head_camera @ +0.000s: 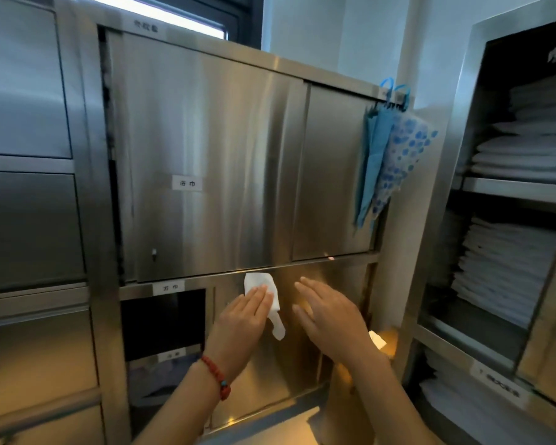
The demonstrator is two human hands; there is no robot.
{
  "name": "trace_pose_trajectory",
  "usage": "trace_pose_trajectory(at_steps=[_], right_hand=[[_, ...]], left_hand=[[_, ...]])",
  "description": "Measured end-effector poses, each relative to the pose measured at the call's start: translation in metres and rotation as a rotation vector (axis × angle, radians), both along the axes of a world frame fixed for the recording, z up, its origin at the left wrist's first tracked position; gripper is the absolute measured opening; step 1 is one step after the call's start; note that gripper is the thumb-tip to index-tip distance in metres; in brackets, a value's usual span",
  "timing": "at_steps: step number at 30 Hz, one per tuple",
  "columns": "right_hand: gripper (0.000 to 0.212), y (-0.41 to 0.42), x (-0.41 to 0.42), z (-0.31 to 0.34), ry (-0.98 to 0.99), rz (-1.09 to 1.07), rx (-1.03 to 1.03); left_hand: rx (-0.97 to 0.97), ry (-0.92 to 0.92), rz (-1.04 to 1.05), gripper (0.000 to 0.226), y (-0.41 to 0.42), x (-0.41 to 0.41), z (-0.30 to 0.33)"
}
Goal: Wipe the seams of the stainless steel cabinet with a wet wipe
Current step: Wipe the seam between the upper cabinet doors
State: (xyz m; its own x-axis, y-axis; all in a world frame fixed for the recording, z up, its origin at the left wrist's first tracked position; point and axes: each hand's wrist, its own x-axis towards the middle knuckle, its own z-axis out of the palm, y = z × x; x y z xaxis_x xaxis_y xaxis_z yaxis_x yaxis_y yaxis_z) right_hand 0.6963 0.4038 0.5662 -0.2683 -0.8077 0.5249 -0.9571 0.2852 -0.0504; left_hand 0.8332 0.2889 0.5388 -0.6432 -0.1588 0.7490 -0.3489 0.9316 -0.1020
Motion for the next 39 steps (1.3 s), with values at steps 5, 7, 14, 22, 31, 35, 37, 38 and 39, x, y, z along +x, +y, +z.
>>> trace_pose_trajectory(at_steps=[5, 7, 14, 22, 31, 35, 37, 38, 39], right_hand=[[0.049, -0.046, 0.017, 0.001, -0.003, 0.106, 0.013], [0.048, -0.064, 0.024, 0.001, 0.006, 0.166, 0.017], [0.047, -0.119, 0.032, 0.002, 0.011, 0.342, 0.035], [0.049, -0.176, 0.039, 0.001, 0.036, 0.462, 0.036], [0.05, -0.233, 0.094, 0.003, 0.071, 0.675, 0.038], [0.05, -0.261, 0.129, 0.001, 0.097, 0.736, 0.047], [0.05, -0.275, 0.147, 0.001, 0.104, 0.754, 0.037], [0.05, -0.283, 0.156, 0.0, 0.099, 0.758, 0.031], [0.05, -0.291, 0.166, 0.0, 0.091, 0.761, 0.028]], left_hand=[[-0.027, -0.014, 0.111, 0.078, -0.028, 0.031, 0.005], [-0.047, 0.009, 0.152, 0.074, -0.039, 0.041, 0.006], [-0.039, 0.011, 0.319, 0.078, -0.07, 0.062, 0.005], [-0.027, -0.01, 0.471, 0.077, -0.098, 0.081, 0.003], [-0.025, 0.0, 0.625, 0.071, -0.13, 0.136, -0.002], [-0.023, 0.003, 0.683, 0.072, -0.148, 0.17, -0.003], [-0.028, -0.005, 0.703, 0.073, -0.159, 0.189, -0.004], [-0.028, -0.011, 0.71, 0.074, -0.165, 0.199, -0.004], [-0.025, -0.015, 0.716, 0.074, -0.171, 0.21, -0.004]])
